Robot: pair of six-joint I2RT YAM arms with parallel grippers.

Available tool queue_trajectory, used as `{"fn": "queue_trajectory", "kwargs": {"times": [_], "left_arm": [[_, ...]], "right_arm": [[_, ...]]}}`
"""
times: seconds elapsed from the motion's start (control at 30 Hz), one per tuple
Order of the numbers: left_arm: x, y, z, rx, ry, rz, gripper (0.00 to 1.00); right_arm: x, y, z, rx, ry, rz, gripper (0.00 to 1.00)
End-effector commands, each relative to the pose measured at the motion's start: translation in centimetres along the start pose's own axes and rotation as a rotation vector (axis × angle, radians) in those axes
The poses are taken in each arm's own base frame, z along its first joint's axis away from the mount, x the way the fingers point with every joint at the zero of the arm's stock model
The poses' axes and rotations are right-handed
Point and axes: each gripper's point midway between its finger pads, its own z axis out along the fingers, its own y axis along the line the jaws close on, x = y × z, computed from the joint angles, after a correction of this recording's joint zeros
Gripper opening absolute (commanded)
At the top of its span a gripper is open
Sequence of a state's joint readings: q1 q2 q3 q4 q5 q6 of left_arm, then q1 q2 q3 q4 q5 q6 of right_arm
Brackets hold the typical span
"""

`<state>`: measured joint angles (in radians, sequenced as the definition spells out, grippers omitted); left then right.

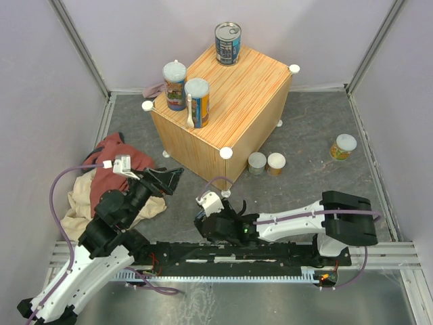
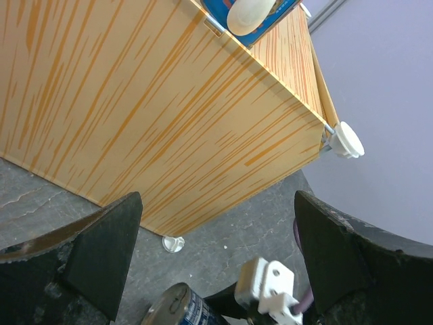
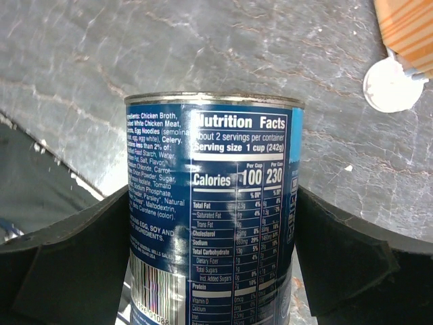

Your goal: Place and organize the canned foods onto the counter

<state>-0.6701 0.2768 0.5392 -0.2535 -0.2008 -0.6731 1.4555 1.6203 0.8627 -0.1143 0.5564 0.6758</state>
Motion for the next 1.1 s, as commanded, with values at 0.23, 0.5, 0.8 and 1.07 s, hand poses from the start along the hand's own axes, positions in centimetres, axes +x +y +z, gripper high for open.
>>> {"fn": "queue_trajectory", "kwargs": {"times": [0.23, 0.5, 0.8, 1.07], "left_arm": [[-1.7, -1.2, -0.5, 0.023, -0.039, -0.034, 0.98], [-1.8, -1.1, -0.4, 0.015, -0.04, -0.033, 0.99], [-1.4, -0.9, -0.1, 0.002, -0.027, -0.026, 0.98], [0.1, -0.7, -0.3, -0.015, 0.069, 0.002, 0.98]], "right_arm": [[-10.2, 1.7, -5.4, -0.164, -0.413, -0.04, 0.65], [-12.8, 1.3, -8.3, -0.259, -0.64, 0.012, 0.61], [-13.6, 1.4, -8.1, -0.282, -0.791, 0.056, 0.52], [-14.6, 1.6, -10.1, -0.343, -0.87, 0.063, 0.5]]}}
